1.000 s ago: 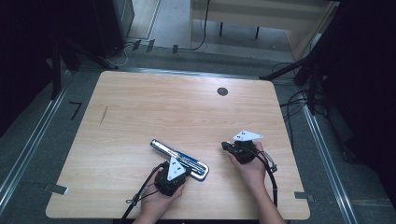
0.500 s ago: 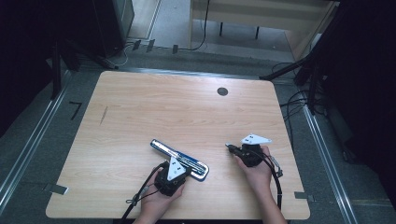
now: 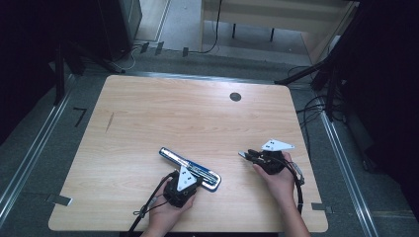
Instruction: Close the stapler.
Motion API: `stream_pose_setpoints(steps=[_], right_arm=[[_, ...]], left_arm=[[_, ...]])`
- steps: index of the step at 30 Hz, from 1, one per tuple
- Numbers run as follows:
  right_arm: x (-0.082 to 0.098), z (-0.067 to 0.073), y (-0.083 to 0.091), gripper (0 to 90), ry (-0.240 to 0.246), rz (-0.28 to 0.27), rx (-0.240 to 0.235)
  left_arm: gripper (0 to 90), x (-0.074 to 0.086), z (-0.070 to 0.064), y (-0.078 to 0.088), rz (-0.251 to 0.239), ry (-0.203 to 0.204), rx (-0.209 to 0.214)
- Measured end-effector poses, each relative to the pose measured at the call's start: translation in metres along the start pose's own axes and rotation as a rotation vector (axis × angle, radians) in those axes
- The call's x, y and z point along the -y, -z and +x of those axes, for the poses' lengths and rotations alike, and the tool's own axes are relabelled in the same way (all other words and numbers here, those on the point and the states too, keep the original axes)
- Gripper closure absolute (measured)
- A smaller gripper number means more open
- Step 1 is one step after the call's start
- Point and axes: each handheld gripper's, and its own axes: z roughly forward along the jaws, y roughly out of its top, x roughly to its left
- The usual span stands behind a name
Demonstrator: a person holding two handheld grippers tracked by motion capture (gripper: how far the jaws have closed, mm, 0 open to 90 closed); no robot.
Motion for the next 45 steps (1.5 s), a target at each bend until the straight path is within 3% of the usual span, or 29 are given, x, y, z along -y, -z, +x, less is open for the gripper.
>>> stream_pose_setpoints(steps=[15,23,24,26,29,45], right_arm=[[0.001,-0.001,-0.009,74.3,-0.006,0.012,-0.012],[0.002,0.007,-0.012,80.1,0.021,0.031,-0.011],[0.001,0.010,-0.011,80.2,0.037,0.044,0.024],[0.001,0.010,-0.009,80.2,0.025,0.040,0.030],[-0.001,0.009,-0.002,80.2,-0.013,0.016,0.015],[-0.004,0.040,0.022,80.2,0.002,0.003,-0.043]], left_arm=[[90.0,0.000,0.000,0.000,0.002,0.002,0.001],[90.0,0.000,0.000,0.000,0.001,0.002,0.000],[90.0,0.000,0.000,0.000,0.001,0.004,0.001],[90.0,0.000,0.000,0.000,0.002,0.004,0.001],[90.0,0.000,0.000,0.000,0.002,0.005,0.002],[90.0,0.000,0.001,0.001,0.005,0.007,0.009]])
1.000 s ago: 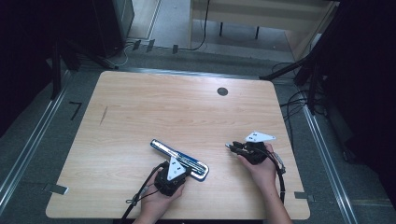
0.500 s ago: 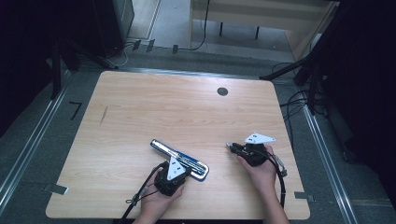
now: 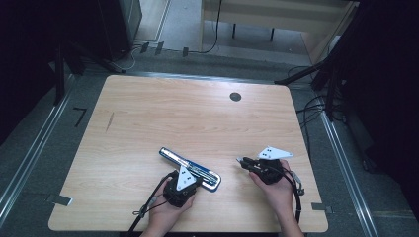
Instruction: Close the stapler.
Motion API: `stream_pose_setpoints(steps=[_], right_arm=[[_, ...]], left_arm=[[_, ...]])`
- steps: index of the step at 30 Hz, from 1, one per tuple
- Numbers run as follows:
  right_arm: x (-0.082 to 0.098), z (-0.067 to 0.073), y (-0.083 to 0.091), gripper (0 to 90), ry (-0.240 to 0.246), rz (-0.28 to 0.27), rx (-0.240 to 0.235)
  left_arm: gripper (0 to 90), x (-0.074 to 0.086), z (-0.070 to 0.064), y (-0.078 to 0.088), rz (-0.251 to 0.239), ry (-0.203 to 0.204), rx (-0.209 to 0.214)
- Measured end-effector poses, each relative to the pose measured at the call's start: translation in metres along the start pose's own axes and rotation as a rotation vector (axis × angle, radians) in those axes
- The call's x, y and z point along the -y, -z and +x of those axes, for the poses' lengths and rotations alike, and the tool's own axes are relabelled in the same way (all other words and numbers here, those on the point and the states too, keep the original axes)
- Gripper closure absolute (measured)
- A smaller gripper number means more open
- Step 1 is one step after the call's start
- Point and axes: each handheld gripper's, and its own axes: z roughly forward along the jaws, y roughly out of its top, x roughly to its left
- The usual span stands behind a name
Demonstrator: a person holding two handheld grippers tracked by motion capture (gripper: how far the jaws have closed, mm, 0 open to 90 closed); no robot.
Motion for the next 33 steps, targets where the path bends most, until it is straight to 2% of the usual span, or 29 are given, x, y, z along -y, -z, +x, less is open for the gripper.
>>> stream_pose_setpoints(steps=[9,33], right_arm=[[-0.001,0.014,0.010,80.2,0.018,-0.011,-0.020],[-0.013,0.038,0.008,80.2,0.034,-0.025,-0.076]], left_arm=[[90.0,0.000,0.000,0.000,0.000,0.000,0.000],[90.0,0.000,0.000,0.000,-0.001,0.002,0.004]])
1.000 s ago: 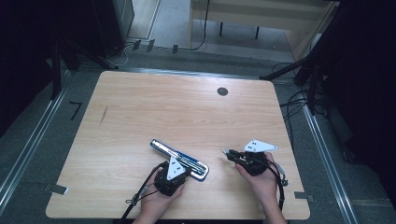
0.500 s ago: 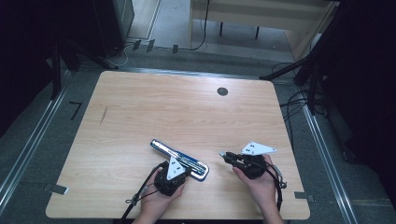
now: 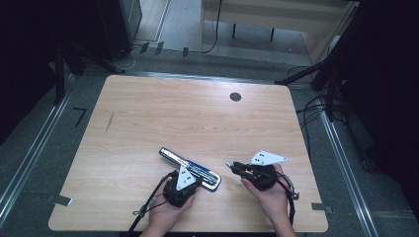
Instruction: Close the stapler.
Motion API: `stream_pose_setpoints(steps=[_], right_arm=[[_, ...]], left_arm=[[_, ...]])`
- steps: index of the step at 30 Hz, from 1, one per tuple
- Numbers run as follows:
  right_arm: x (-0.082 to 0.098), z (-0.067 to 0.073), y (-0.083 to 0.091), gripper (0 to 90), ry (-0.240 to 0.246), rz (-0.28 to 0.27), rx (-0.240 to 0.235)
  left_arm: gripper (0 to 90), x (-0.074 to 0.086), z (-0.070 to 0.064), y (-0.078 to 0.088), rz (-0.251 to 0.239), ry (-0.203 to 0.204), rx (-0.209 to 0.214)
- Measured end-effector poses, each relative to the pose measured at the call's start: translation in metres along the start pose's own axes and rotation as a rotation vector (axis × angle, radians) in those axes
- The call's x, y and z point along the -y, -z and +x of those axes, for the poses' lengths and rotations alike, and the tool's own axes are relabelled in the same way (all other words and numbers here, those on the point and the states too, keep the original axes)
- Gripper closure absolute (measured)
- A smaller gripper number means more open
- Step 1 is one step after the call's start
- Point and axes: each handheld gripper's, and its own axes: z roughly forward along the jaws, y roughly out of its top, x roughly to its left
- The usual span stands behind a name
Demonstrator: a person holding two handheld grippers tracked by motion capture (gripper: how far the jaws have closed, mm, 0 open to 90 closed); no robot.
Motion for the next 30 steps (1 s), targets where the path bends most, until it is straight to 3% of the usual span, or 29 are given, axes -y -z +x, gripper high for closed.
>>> stream_pose_setpoints(steps=[30], right_arm=[[-0.015,0.029,-0.013,80.2,0.069,0.026,-0.082]], left_arm=[[90.0,0.000,0.000,0.000,-0.001,0.002,0.000]])
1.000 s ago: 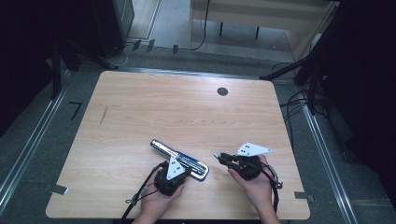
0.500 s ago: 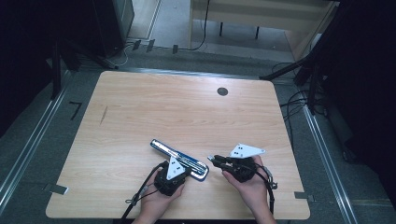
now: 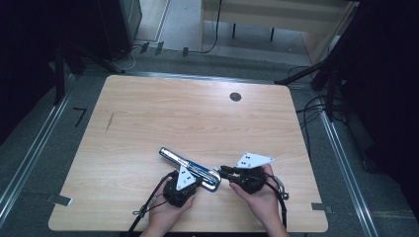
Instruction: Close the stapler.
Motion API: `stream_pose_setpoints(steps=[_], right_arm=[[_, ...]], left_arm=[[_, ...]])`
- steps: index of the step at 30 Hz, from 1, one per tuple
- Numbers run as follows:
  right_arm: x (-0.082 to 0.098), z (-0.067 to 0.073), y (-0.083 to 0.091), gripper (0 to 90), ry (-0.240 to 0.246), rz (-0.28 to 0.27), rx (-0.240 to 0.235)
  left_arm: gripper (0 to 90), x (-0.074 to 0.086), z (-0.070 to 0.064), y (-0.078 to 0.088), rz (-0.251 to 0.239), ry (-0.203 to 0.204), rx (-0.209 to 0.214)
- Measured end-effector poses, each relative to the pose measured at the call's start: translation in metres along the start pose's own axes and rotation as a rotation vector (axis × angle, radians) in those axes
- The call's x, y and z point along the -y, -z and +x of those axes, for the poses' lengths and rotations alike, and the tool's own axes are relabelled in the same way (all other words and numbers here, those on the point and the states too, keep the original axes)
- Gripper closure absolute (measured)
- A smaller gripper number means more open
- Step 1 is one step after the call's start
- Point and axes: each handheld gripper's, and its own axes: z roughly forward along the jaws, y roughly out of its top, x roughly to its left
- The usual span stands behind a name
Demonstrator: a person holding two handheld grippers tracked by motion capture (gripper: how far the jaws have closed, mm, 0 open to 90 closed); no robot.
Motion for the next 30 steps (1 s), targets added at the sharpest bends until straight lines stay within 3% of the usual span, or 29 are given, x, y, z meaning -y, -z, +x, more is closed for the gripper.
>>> stream_pose_setpoints(steps=[17,30], right_arm=[[-0.007,0.013,-0.013,80.2,0.034,0.030,-0.050],[-0.011,0.017,-0.026,80.1,0.052,0.077,-0.048]], left_arm=[[90.0,0.000,0.000,0.000,-0.001,0.003,0.000],[90.0,0.000,0.000,0.000,-0.002,0.005,0.001]])
